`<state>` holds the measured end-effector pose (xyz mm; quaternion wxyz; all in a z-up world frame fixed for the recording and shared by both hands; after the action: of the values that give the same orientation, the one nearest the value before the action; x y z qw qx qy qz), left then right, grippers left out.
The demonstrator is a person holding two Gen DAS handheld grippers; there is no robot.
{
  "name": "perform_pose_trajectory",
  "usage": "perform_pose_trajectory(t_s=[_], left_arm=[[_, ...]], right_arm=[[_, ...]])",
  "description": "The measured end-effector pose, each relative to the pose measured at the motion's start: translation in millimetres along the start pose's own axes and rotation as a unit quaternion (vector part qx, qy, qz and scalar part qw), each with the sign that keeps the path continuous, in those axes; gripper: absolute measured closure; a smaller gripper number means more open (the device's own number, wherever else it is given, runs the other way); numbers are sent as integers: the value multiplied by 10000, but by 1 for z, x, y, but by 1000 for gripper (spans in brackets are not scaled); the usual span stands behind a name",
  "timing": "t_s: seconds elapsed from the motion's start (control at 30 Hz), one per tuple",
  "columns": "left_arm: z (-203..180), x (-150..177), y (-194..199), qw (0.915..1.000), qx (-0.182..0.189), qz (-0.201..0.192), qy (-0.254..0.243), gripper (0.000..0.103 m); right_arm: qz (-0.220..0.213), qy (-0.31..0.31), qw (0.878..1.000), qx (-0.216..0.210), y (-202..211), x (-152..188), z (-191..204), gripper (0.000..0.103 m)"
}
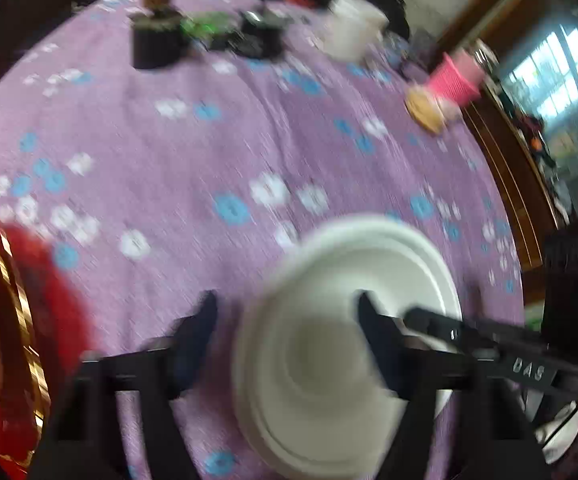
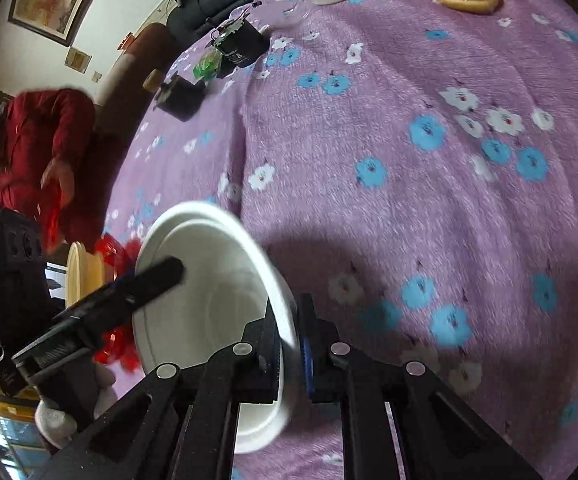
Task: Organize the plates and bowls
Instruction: 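Grasp the rim of the white bowl with the right gripper, then carry the white bowl over the stack and lower it into the cream bowl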
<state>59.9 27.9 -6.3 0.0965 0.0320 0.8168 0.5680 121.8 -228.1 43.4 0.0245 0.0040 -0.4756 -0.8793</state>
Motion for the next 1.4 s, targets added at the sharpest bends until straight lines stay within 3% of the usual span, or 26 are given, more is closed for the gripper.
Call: perform_pose_trajectory(t_s=[0.03, 0.13, 0.3, 0.5, 0.67, 0.8, 1.0, 1.2, 1.4], left_arm=[[-2, 4, -1, 9998, -167, 8, -49, 75], [-5, 15, 6, 9987, -430, -241, -120, 85], [-11, 38, 37, 9966, -468, -647, -213, 86], [-1, 57, 86, 9912, -677, -1128, -160, 85], [46, 73, 143, 9830, -847, -1616, 197, 85], [97, 86, 179, 9740, -1063, -1896, 635, 83], [164, 101, 201, 9584, -1499, -2089, 1236, 81], [215, 102, 193, 9502, -1733, -2009, 1635, 81], [228, 94, 181, 9477, -1854, -1911, 1761, 66]], right_arm=[[-54, -10, 10000, 21, 0, 4, -1, 94], [-212, -88, 9997, 84, 4, 12, -8, 93], [-392, -87, 9991, -160, 18, 25, -2, 93], [-720, 257, 9970, -93, 38, 36, 47, 92], [-870, 759, 9933, -106, 39, 35, 116, 92], [-903, 1210, 9885, -124, 16, 26, 182, 91], [-914, 1833, 9787, 162, -33, 18, 260, 89], [-875, 1985, 9754, 400, -76, 2, 289, 88], [-969, 2088, 9705, 720, -97, -11, 296, 87]])
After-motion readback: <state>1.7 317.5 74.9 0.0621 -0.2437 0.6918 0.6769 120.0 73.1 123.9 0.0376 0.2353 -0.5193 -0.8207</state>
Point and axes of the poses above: each gripper's, at about its wrist camera, not at the fingertips, and y roughly against the way its jaws point, z to its left, x to its underside, the point moved 5 cm from there along -y, roughly the way its jaws point, and after that the axes turned 15 degrees about z, right-handed, at the moved point
